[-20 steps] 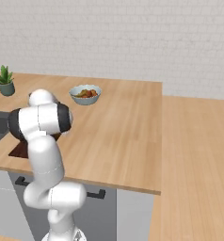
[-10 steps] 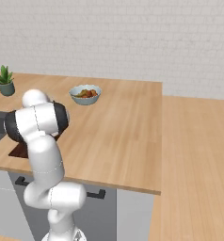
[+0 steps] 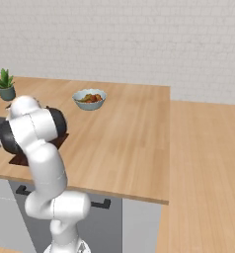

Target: Pick up the sponge from the counter and clean the cutting board by briefly scrubbing or pressing down on the cutting board. Once finished, release the sponge.

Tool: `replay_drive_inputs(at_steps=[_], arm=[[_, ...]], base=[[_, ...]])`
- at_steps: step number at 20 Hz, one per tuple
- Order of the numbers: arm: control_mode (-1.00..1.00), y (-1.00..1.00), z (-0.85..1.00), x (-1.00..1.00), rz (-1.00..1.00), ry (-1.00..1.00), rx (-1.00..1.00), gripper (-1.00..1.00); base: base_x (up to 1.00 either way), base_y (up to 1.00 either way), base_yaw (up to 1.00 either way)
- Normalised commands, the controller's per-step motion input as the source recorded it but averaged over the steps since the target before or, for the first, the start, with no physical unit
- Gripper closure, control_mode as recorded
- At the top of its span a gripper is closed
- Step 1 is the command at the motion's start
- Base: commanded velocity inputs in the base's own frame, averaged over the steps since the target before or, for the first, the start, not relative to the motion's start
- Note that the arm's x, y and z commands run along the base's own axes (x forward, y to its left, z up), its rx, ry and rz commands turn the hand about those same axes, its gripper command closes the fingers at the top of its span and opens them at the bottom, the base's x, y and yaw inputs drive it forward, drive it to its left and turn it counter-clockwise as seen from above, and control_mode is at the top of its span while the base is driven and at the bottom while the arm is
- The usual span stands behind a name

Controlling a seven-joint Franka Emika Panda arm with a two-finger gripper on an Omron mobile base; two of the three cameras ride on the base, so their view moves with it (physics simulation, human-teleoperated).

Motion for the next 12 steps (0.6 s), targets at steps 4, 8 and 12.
replay_drive_inputs(at_steps=[4,8,12], arm=[[-1.0,0.14,-0.03,-0.39,0.0,-0.11,-0.02,1.0],[-1.0,0.11,-0.23,-0.17,0.0,-0.22,-0.08,1.0],[-1.0,0.06,-0.41,0.0,0.0,-0.11,-0.09,1.0]], base=[[0.0,0.0,0.0],[0.0,0.0,0.0],[0.0,0.0,0.0]])
